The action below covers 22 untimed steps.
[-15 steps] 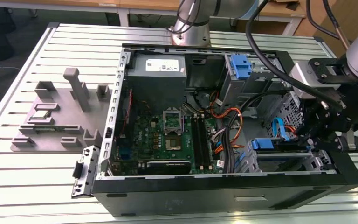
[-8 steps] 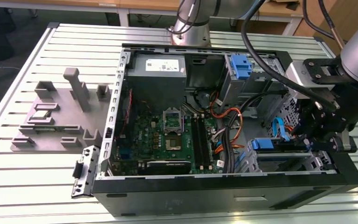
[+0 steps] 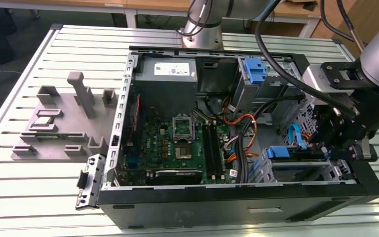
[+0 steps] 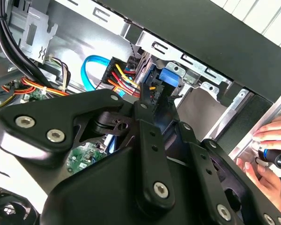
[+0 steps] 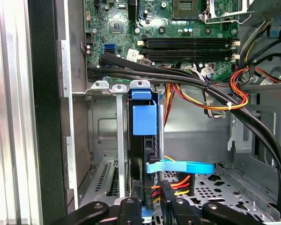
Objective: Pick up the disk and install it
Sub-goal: 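Insert the second disk wire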
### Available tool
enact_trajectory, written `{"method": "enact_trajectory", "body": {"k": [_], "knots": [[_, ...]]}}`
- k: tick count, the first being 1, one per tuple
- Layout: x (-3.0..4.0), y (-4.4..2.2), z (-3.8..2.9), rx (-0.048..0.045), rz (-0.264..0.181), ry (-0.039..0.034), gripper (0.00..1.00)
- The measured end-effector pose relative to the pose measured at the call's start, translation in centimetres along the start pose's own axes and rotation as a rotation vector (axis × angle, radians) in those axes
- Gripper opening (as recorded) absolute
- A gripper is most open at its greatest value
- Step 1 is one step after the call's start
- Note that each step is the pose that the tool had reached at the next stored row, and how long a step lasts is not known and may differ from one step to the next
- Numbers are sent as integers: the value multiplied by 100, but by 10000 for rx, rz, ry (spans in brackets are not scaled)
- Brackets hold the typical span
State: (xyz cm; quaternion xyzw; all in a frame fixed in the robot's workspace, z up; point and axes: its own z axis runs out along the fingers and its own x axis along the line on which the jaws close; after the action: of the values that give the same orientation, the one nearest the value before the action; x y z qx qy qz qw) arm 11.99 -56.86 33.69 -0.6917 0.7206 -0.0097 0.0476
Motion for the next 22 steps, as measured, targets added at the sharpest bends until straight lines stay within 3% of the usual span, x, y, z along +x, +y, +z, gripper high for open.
{"method": "enact_trajectory", "body": {"k": [2, 4, 10, 14, 16, 22], "knots": [[0, 0, 1, 0, 0, -1, 29], [0, 0, 1, 0, 0, 0, 16], [-1, 0, 4, 0, -1, 10, 16], [-5, 0, 3, 11, -23, 273, 16], [-7, 0, 3, 16, -30, 365, 16], [-8, 3, 7, 21, -33, 401, 16]]}}
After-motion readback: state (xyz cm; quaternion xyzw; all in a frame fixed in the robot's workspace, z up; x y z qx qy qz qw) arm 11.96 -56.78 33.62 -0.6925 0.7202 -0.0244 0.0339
